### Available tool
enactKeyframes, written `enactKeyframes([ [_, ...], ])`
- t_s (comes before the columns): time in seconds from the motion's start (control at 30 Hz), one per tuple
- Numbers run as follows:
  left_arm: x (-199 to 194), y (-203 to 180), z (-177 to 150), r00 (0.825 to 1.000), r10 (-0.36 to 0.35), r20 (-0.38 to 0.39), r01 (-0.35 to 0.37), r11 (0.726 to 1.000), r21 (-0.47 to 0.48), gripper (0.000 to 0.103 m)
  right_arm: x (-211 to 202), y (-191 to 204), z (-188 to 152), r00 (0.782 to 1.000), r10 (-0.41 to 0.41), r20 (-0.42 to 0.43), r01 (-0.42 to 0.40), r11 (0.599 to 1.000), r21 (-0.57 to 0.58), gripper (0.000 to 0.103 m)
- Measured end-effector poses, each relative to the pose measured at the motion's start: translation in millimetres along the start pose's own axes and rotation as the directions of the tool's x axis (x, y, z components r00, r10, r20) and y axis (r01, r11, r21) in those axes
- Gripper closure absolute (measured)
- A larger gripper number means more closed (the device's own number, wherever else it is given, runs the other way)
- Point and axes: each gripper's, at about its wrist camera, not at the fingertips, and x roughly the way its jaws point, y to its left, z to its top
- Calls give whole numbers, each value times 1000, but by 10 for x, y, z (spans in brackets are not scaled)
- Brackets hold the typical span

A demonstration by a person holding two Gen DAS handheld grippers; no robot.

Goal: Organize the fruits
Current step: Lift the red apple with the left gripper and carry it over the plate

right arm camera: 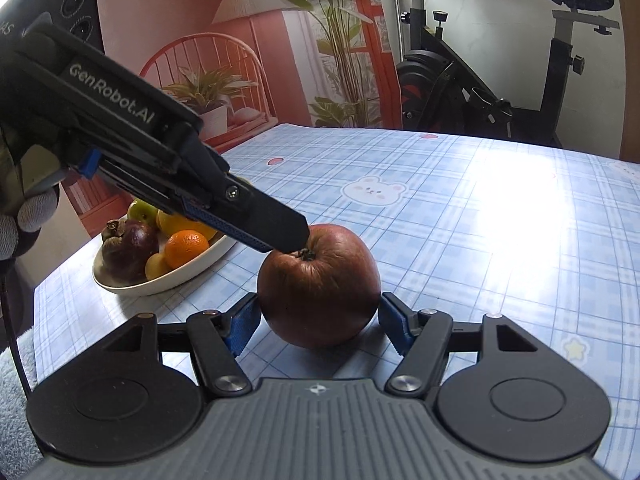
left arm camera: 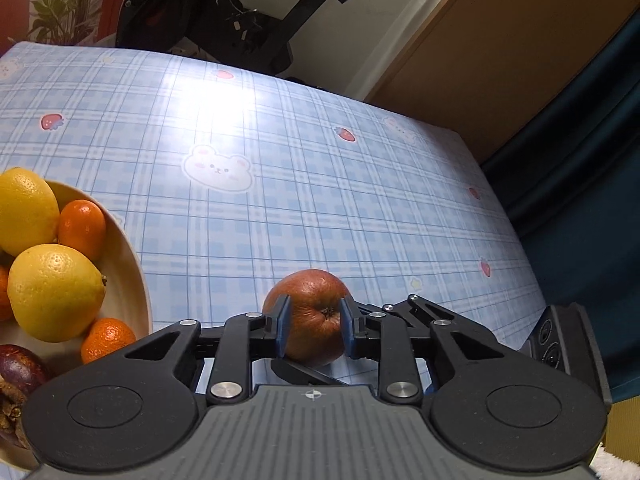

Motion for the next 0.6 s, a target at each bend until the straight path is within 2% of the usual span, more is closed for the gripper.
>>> enactKeyframes([
  [0.07,0,13,-24,1000,18,4,-18,1000,-3,75,8,-15,6,1000,3,-2,-3,1000,6,36],
  [0.23,40,96,-99,1000,-7,26,8,999,-43,75,9,-40,11,1000,11,-2,-11,1000,16,36],
  [0.6,120,94,-286,996,7,94,-2,998,-57,71,-4,-72,11,1000,16,0,-16,999,29,35],
])
